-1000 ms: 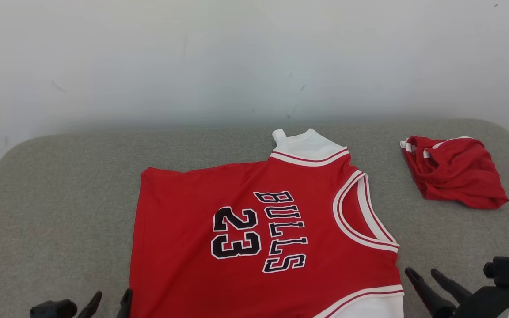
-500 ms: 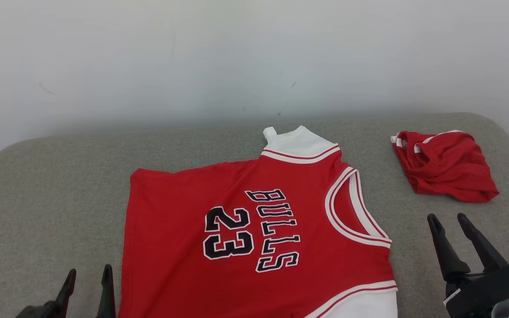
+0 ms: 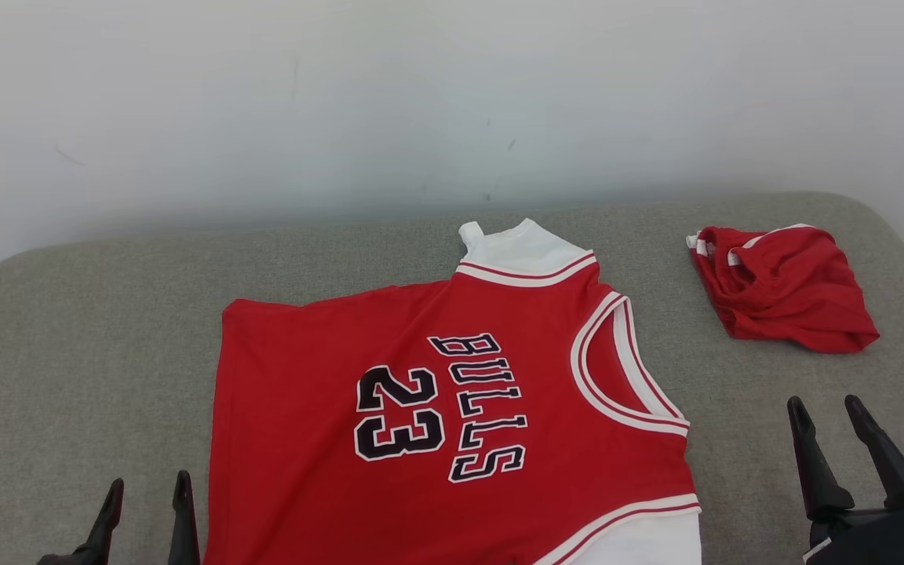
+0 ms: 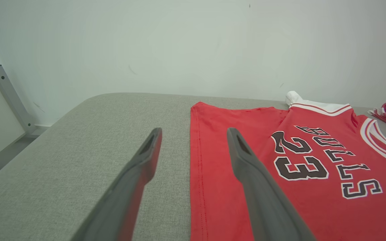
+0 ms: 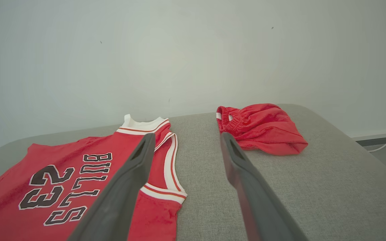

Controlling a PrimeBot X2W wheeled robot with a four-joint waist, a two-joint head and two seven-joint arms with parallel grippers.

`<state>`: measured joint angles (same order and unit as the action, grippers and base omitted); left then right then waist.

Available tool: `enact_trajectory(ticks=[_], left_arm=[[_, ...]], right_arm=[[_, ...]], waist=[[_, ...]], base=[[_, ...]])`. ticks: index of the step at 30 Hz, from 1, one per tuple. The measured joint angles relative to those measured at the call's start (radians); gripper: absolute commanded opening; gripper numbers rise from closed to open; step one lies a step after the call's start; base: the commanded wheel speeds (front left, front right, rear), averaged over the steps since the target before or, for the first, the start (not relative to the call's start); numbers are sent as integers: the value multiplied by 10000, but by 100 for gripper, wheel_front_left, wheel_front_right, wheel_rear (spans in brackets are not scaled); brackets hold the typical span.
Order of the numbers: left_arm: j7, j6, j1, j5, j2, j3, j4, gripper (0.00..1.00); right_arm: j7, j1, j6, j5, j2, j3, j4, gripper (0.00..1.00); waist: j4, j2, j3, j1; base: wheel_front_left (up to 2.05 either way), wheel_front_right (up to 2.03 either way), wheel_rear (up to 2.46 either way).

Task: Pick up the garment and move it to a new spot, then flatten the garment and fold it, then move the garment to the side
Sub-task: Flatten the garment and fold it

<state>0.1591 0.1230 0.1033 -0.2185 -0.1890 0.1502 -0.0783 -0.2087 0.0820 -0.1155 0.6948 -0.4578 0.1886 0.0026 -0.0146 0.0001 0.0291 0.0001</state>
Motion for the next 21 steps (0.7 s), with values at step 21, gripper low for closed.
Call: enact_trajectory(ticks=[21], left_arm=[[-527,10,183,874,389,-186,77,100]], right_arm=[[-127,341,-77,-646,290,-33,282,100]], waist=[[32,0,-11,0]], base=[[0,0,0]])
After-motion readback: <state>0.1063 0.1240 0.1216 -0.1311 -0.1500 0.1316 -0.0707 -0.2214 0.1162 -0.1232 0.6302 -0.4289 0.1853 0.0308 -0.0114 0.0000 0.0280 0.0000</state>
